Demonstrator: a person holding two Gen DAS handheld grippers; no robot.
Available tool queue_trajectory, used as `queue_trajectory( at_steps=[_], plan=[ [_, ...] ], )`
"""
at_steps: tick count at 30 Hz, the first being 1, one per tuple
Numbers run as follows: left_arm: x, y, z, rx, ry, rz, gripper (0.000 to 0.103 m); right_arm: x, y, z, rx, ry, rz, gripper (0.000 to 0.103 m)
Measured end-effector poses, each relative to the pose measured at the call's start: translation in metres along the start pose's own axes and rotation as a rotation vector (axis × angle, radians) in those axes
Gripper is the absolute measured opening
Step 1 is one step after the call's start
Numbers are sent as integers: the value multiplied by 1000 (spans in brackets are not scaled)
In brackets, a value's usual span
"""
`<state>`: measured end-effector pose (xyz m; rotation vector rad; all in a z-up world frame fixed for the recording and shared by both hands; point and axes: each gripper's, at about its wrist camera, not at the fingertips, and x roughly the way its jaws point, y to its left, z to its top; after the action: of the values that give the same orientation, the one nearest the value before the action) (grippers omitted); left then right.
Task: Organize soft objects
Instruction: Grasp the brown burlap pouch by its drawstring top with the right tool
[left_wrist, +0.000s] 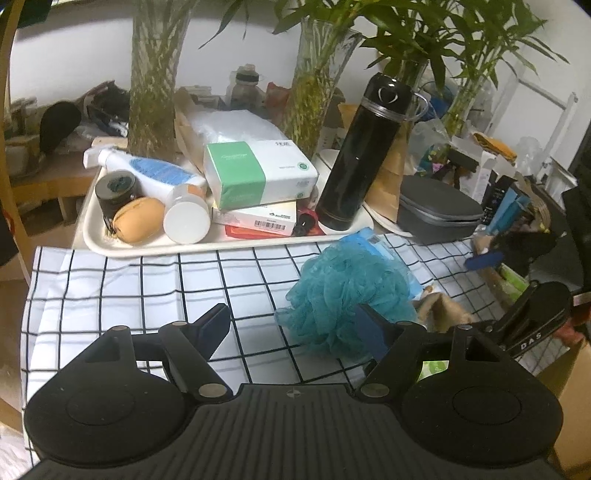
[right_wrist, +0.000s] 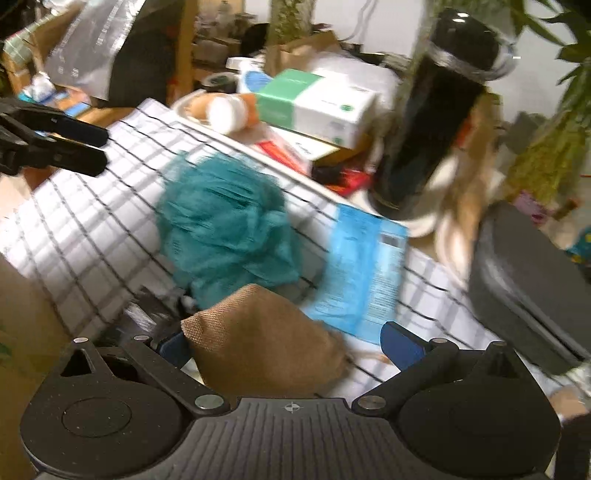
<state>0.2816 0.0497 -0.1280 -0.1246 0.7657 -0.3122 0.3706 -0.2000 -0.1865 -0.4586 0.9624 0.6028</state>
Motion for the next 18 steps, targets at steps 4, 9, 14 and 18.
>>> queue_trajectory(
  at_steps=[4,9,14,18],
  plan=[
    [4,2,2,-5,4,-15,74,-5,2,-11,-49,-2,-80,96],
    [9,4,4,-22,8,-44,74,-9,6,-24,-112,0,-155,71],
    [12,1,2,0,22,-62,74,-3,-2,-34,-103,40,-170,42],
    [14,2,2,-6,27,-110,74,-10,-11,-34,-61,42,-191,6]
  ],
)
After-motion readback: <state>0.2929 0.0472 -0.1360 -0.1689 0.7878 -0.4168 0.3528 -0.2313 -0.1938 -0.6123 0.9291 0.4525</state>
